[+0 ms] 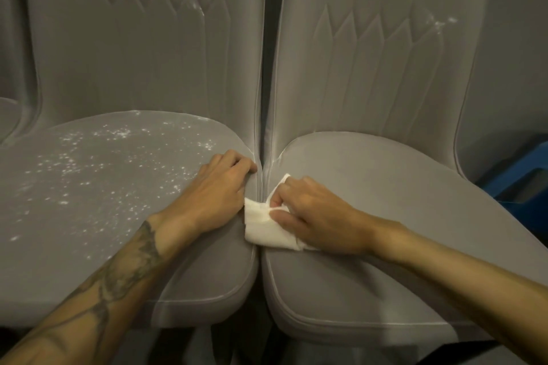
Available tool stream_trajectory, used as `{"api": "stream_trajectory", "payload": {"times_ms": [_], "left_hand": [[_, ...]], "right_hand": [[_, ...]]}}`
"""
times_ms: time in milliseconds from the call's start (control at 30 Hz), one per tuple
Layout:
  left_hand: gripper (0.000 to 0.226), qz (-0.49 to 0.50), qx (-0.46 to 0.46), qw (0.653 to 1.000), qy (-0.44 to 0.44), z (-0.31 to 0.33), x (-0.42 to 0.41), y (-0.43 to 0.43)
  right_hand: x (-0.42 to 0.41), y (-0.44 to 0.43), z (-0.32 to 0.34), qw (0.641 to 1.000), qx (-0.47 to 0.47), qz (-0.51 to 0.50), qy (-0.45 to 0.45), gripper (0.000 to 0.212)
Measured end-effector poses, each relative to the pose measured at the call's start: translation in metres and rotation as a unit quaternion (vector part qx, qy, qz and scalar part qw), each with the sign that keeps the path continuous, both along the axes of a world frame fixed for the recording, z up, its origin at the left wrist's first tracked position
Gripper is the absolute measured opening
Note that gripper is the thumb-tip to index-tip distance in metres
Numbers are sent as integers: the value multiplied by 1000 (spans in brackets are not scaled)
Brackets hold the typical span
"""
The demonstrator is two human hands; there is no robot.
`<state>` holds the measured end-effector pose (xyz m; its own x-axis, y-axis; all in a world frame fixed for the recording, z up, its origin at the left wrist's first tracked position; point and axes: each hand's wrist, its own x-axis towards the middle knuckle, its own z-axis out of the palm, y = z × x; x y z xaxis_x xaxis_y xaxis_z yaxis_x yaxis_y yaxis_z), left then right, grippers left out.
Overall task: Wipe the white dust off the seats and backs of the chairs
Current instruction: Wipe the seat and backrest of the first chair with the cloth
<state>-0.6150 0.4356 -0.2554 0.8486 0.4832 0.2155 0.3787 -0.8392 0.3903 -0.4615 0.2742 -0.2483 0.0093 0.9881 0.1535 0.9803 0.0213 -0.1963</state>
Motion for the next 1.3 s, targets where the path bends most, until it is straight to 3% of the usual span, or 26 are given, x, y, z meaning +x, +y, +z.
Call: {"api": "stream_trajectory", "payload": {"times_ms": [167,333,400,600,767,867,1033,1100,1200,1300], "left_hand": [[32,-11,7,1000,3,1,1,0],[34,-7,11,1000,-5,2,4,-2],[35,-12,13,1000,-4,1,6,-5],[37,-19,19,1000,8,-2,10,-13],[38,-30,34,999,0,-8,9,-19],[41,-35,20,999,-2,-9,6,-18],[48,-43,17,999,17,-9,0,-13],[47,-42,20,999,24,-11,-3,-9],[53,-42,27,998,30,-15,-7,-6],[56,-41,29,998,27,-16,-8,-9]], "right_hand": [[11,35,9,988,-7,-153,-16,25],[-34,-34,5,999,45,1,10,18],[-31,-50,10,1000,28,3,4,18],[-8,-18,18,976,-16,-218,-19,24],[-64,-82,8,994,31,-97,-27,24],[-67,-100,11,992,4,-120,-35,28],[-70,-51,16,981,10,-176,-78,28],[-79,-50,12,983,11,-152,-102,30],[-86,-84,9,992,14,-110,-64,27],[-85,-98,9,989,-4,-136,-61,29]]}}
